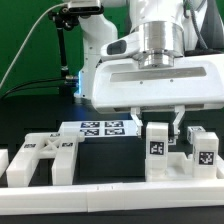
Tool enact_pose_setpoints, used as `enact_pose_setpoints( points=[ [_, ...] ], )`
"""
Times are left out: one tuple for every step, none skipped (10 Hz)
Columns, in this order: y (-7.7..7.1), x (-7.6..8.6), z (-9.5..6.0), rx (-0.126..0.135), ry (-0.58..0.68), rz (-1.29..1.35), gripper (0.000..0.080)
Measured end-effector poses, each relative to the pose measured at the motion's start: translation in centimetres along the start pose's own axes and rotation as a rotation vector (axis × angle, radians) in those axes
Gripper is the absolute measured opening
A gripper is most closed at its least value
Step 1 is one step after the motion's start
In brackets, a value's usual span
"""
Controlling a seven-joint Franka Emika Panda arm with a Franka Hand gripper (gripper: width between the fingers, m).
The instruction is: Assemble chair
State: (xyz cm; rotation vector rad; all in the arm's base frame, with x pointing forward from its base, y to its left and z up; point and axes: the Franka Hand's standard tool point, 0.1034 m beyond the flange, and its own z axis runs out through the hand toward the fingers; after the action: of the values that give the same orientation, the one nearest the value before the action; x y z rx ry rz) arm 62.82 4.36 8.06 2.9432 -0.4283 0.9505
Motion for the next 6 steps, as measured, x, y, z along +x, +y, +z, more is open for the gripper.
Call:
enact_pose_setpoints(
  points=[
    [-0.03, 0.06, 0.07, 0.000, 0.013, -0.003, 0.0288],
    [-0.06, 0.09, 0.12, 0.000, 0.026, -0.006, 0.0288],
    [-0.10, 0.09, 0.13, 0.001, 0.027, -0.006, 0.0288],
    [-0.10, 0.12, 0.14, 0.000, 0.025, -0.006, 0.0288],
    [-0.10, 0.14, 0.15, 0.000, 0.024, -0.006, 0.0288],
    [-0.10, 0.12, 0.16, 0.000, 0.023, -0.006, 0.0288]
  ],
)
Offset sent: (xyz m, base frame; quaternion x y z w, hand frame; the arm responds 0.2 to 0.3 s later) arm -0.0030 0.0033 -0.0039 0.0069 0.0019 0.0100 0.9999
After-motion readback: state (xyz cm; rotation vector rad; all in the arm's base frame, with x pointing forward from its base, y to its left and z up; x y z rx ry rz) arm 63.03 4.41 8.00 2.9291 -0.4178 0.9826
